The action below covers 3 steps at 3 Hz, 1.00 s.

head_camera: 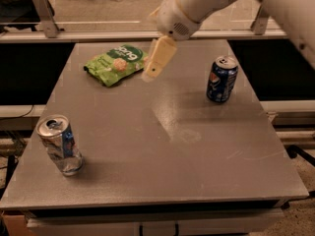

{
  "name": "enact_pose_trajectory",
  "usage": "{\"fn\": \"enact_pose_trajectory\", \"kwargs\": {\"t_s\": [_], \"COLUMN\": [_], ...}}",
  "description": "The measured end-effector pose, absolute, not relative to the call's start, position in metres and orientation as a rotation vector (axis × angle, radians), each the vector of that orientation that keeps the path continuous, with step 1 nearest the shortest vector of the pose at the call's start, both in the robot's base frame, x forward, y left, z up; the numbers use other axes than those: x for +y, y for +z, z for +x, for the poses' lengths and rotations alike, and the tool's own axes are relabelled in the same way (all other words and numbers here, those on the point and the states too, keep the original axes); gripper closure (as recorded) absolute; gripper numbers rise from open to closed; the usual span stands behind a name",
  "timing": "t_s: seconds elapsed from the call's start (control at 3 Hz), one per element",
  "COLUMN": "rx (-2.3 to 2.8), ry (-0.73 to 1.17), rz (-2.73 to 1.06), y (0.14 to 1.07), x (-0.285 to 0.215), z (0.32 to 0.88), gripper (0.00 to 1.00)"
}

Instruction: Pick green rice chip bag

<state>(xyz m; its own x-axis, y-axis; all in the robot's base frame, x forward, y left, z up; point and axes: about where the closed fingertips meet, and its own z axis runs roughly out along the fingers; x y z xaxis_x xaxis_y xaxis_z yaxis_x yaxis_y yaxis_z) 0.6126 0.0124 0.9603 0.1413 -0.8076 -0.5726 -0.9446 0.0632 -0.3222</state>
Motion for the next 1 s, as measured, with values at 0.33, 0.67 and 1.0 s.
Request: {"fn": "enact_pose_trajectory", "kwargs": {"t_s": [0.33, 0.67, 1.0], "rx": [1.639, 1.609, 1.591], "ry": [0.33, 0.402, 0.421], "rz": [-1.737, -1.691, -1.675], "y": [0.95, 0.936, 0.914], "x": [0.054, 0.092, 0.123], "z": [0.63, 0.646, 0.665], "gripper": [0.0, 0.0, 0.0]}}
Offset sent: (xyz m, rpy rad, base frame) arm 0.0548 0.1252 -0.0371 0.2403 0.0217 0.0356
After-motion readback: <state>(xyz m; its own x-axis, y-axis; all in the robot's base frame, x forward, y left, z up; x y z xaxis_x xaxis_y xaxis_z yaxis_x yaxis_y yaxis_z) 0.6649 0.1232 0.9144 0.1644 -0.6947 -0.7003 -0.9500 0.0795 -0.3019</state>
